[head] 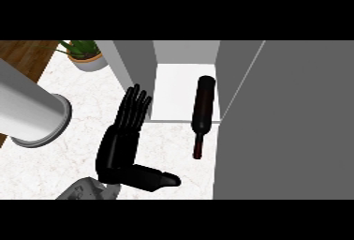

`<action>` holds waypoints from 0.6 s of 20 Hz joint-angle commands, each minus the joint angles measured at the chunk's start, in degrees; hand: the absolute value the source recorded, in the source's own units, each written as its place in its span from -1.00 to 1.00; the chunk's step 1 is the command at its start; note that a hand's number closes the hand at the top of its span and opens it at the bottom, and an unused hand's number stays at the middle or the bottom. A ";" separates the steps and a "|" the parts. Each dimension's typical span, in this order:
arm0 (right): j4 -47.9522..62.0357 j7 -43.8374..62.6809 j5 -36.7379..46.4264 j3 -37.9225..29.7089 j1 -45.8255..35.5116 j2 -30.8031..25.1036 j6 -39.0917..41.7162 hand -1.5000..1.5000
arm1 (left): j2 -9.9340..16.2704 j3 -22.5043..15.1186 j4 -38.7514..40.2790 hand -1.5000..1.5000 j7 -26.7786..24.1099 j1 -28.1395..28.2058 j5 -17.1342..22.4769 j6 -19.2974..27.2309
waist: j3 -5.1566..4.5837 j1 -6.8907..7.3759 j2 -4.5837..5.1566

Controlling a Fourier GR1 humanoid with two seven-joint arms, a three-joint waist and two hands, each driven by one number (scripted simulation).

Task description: Pick up the wine, place it into the cabinet and close the cabinet

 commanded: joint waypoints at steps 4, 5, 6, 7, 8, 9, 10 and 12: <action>-0.51 -0.37 -3.46 -2.45 1.63 -6.30 7.32 1.00 | 4.97 0.61 -12.94 -1.00 0.46 11.34 -3.67 2.04 | 0.00 -0.54 0.15; -4.05 1.35 -1.58 0.90 3.66 -6.62 8.06 1.00 | 7.46 1.08 -19.79 -1.00 3.24 11.85 -3.51 5.55 | 0.02 -0.19 -0.13; -2.87 2.87 1.14 4.61 -0.05 -6.38 7.96 1.00 | 4.49 0.18 -13.82 -1.00 0.87 11.59 -4.91 4.44 | -0.04 -0.34 0.16; -2.02 3.83 -3.22 2.30 0.20 -9.24 10.82 1.00 | 7.73 2.00 -16.25 -1.00 0.80 13.75 -4.03 3.46 | -0.03 0.00 0.12; -1.94 5.02 -2.21 6.70 1.24 -8.44 11.50 1.00 | 9.29 5.13 -14.67 -1.00 0.78 13.90 -1.84 0.71 | -0.07 0.03 0.20; -3.91 6.18 -2.40 8.45 0.91 -8.45 11.73 1.00 | 10.68 3.15 -19.83 -1.00 0.31 17.60 -3.30 1.98 | -0.06 0.45 0.01; -2.19 7.96 -6.48 4.52 -2.46 -9.81 11.43 1.00 | 13.33 5.10 -22.31 -1.00 0.86 19.83 -2.73 1.31 | -0.05 0.54 0.14; -6.01 7.15 -8.22 6.25 3.70 -10.39 14.11 1.00 | 14.23 8.73 -23.59 -1.00 0.92 21.99 -1.63 1.41 | -0.02 -0.22 0.09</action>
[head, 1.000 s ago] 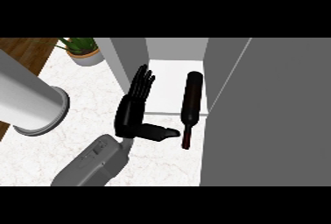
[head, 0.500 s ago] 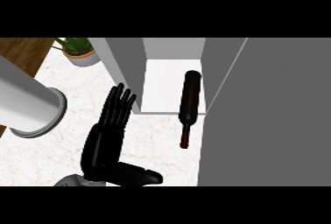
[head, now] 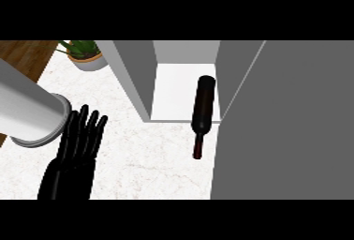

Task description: Pick up the wine, place it into the cabinet and close the cabinet

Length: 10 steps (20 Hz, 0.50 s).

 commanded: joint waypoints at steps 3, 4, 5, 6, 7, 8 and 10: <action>-4.21 7.40 -6.84 6.09 3.70 -0.57 1.35 1.00 | 4.40 3.76 -9.43 -1.00 -1.58 10.52 -0.47 0.42 | -0.01 -0.06 0.00; -0.55 5.05 -3.72 9.24 3.06 1.21 1.68 1.00 | 6.31 6.49 -7.77 -1.00 -4.54 14.33 1.52 -4.02 | -0.05 0.49 0.03; -5.21 8.90 -2.07 14.51 3.41 3.29 -1.02 1.00 | 6.57 6.92 -8.55 -1.00 -4.95 14.90 1.13 -4.02 | -0.10 0.37 -0.09; -9.16 10.54 -2.40 16.19 5.27 2.78 -1.13 1.00 | 7.78 9.22 -9.09 -1.00 -4.95 16.76 2.91 -5.40 | -0.11 0.12 -0.20; -4.35 7.38 0.92 17.19 3.39 4.54 -1.31 1.00 | 9.65 11.84 -12.24 -1.00 -4.46 19.60 4.63 -6.67 | -0.05 0.36 -0.10; -7.30 9.74 0.88 20.23 4.51 5.11 -2.56 1.00 | 10.43 15.28 -11.08 -1.00 -2.64 18.02 7.19 -8.15 | -0.07 -0.09 -0.09; -4.69 8.30 1.66 19.75 3.14 5.27 -2.64 1.00 | 12.12 17.06 -13.78 -1.00 -7.99 27.52 6.77 -12.81 | -0.06 0.65 -0.15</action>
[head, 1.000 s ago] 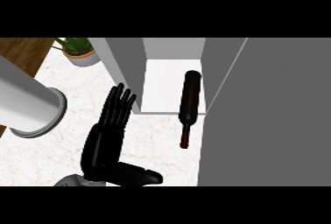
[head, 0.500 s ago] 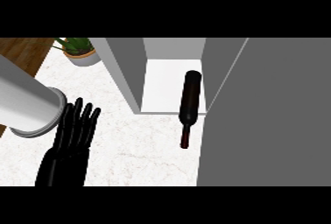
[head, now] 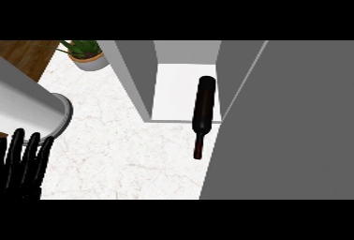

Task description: Pick up the wine, place it into the cabinet and close the cabinet

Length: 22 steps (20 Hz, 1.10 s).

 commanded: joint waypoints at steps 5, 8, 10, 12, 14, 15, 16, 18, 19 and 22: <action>-1.73 6.92 11.37 15.06 -8.44 6.21 -11.03 1.00 | 5.15 13.04 -2.23 -1.00 -4.53 14.52 5.47 -12.31 | -0.05 0.41 -0.07; 1.18 5.88 18.94 22.94 -12.79 6.29 -15.39 1.00 | 5.72 17.96 -1.05 -1.00 -4.09 15.45 9.16 -16.26 | -0.11 0.45 -0.24; 2.31 8.70 19.92 24.42 -17.30 6.31 -19.51 1.00 | 4.70 20.09 2.09 -1.00 -5.36 15.94 9.23 -19.64 | -0.08 0.04 -0.03; 8.28 6.30 21.39 24.76 -22.67 6.33 -22.85 1.00 | 6.00 23.09 0.82 -1.00 -4.69 18.71 10.18 -22.40 | -0.05 0.54 0.03; 11.33 6.98 22.07 24.21 -29.56 6.34 -27.07 1.00 | 8.05 26.51 -1.03 -1.00 -1.13 18.51 13.08 -22.49 | -0.04 0.68 0.11; 14.23 7.94 22.36 24.52 -33.39 6.34 -29.82 1.00 | 6.35 25.02 -0.72 -1.00 -2.67 19.25 10.95 -22.62 | -0.06 0.86 0.11; 18.01 5.23 22.06 25.16 -34.82 6.35 -31.56 1.00 | 7.38 27.95 0.66 -1.00 -0.86 17.43 13.95 -23.59 | -0.03 0.66 0.24; 18.24 11.36 19.39 24.61 -40.77 6.35 -36.41 1.00 | 7.20 28.17 2.71 -1.00 -1.24 19.10 13.55 -28.31 | -0.07 0.76 0.14; 21.01 9.36 19.79 25.97 -41.38 6.35 -38.31 1.00 | 6.25 29.24 1.12 -1.00 -1.13 19.27 13.06 -27.43 | -0.01 0.57 0.16; 28.07 8.52 17.44 22.29 -49.98 6.36 -42.16 1.00 | 6.98 31.75 0.71 -1.00 0.58 21.08 15.12 -30.56 | -0.01 1.21 0.19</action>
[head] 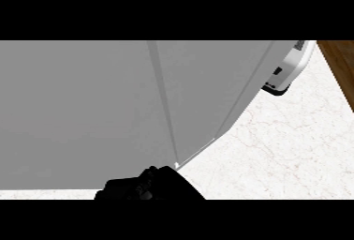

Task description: Pick up the wine, place it into the cabinet and close the cabinet

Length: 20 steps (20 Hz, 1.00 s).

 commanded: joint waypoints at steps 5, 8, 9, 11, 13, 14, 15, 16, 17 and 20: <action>18.28 -5.68 -6.48 -9.82 -14.70 0.09 -2.52 1.00 | 0.11 7.29 -2.13 -1.00 5.42 3.24 4.02 -4.14 | 0.09 0.09 0.23; 26.05 -10.25 -7.81 -15.54 -18.51 0.09 0.45 1.00 | -2.25 5.57 -1.21 -1.00 5.19 1.87 1.96 -4.22 | 0.07 -0.16 0.41; 28.49 -11.21 -7.00 -13.35 -19.32 0.09 -2.08 1.00 | -1.15 7.50 2.96 -1.00 5.63 0.07 3.55 -7.78 | 0.03 -0.29 0.39; 32.59 -13.87 -6.49 -17.51 -20.89 0.09 1.20 1.00 | -2.32 4.29 -2.15 -1.00 7.50 -0.91 0.44 -2.48 | 0.09 -0.71 0.49; 34.08 -11.30 -6.81 -18.21 -23.82 0.09 0.34 1.00 | -4.56 1.86 0.76 -1.00 6.93 -0.39 -2.62 -5.87 | 0.04 -0.85 0.31; 34.90 -14.13 -6.32 -21.59 -23.82 -0.95 2.95 1.00 | -2.13 6.54 -0.19 -1.00 9.41 0.14 0.72 -6.34 | 0.08 -0.80 0.30; 36.73 -14.69 -6.03 -21.88 -23.05 -0.01 2.61 1.00 | -4.43 4.90 -0.37 -1.00 8.82 0.65 -1.00 -6.75 | 0.08 -0.82 0.26; 38.45 -17.71 -7.17 -23.37 -22.81 -2.09 5.12 1.00 | -3.94 3.94 -1.72 -1.00 10.54 -1.61 -0.56 -4.27 | 0.10 -1.08 0.40; 38.33 -17.41 -7.48 -24.57 -23.48 -2.11 5.52 1.00 | -4.34 2.41 -0.14 -1.00 11.62 -3.90 -0.87 -3.40 | 0.09 -1.49 0.40; 44.24 -21.93 -7.97 -26.96 -24.46 -2.65 7.31 1.00 | -5.15 0.08 -3.86 -1.00 13.36 -4.26 -3.06 -1.15 | 0.10 -1.19 0.50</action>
